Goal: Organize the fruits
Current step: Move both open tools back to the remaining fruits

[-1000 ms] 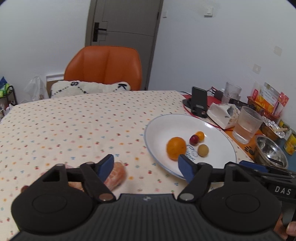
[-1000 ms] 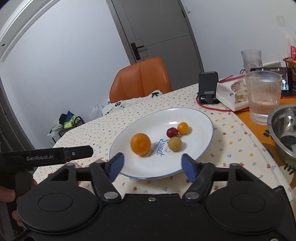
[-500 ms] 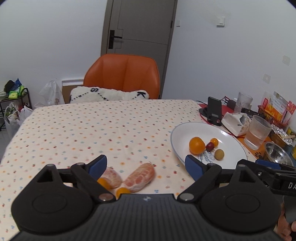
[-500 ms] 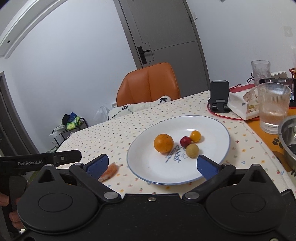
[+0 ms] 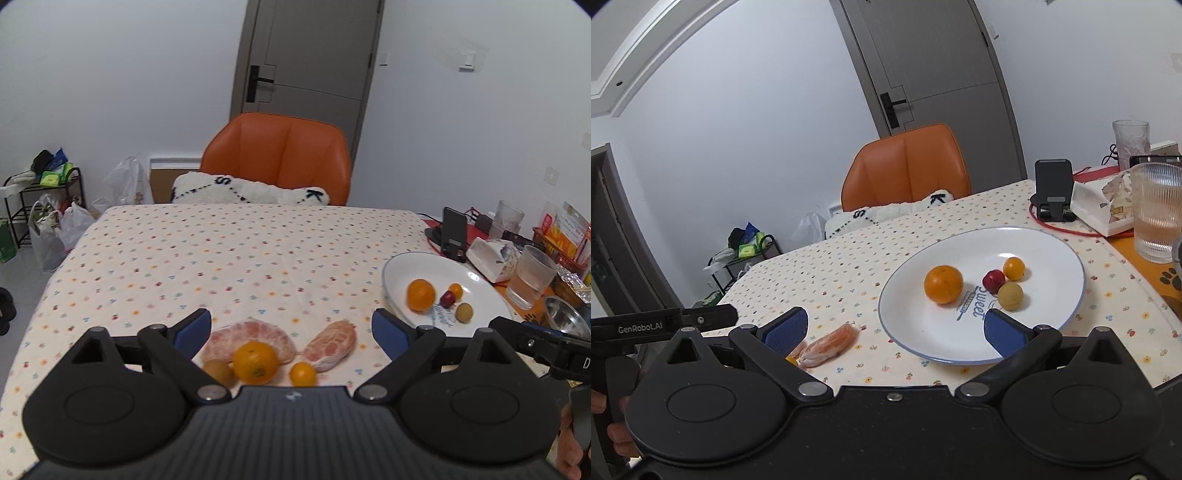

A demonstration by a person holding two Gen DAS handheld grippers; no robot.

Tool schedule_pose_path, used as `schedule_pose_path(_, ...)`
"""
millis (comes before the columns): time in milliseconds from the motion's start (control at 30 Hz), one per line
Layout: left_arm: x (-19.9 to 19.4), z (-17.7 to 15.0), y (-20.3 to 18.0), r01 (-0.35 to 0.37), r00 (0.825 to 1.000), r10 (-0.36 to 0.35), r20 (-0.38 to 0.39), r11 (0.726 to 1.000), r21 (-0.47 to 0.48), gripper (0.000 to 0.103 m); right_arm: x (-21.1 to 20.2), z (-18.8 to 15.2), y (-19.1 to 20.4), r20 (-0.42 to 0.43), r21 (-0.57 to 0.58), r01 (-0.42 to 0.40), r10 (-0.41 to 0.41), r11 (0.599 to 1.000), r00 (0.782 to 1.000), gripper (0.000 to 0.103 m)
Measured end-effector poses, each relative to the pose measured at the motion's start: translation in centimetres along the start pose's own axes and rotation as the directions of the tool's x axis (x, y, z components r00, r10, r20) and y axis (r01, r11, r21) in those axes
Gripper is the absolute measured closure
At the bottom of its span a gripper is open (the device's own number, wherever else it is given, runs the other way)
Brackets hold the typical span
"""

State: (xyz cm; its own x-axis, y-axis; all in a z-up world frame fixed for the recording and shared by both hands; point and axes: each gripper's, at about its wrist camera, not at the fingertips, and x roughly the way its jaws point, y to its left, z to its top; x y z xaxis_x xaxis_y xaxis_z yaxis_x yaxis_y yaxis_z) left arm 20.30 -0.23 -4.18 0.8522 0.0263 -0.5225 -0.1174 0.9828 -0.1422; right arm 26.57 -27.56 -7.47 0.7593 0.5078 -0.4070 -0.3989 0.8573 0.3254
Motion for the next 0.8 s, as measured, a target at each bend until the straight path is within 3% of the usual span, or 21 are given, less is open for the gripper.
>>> schedule_pose_path(400, -1.3, -1.0, 3.0, -0.063, 0.998, 0.063, -0.005, 0.997, -0.046, 0.010, 0.9, -0.8, 1.1, -0.031, 0.007, -0.040, 0.040, 0.999, 0.999, 0.000)
schedule_pose_path(800, -1.8, -2.6, 4.8, -0.074, 0.997, 0.072, -0.033, 0.995, -0.063, 0.010, 2.2, -2.0, 2.9, -0.092, -0.037, -0.104, 0.100, 0.994, 0.991, 0.000)
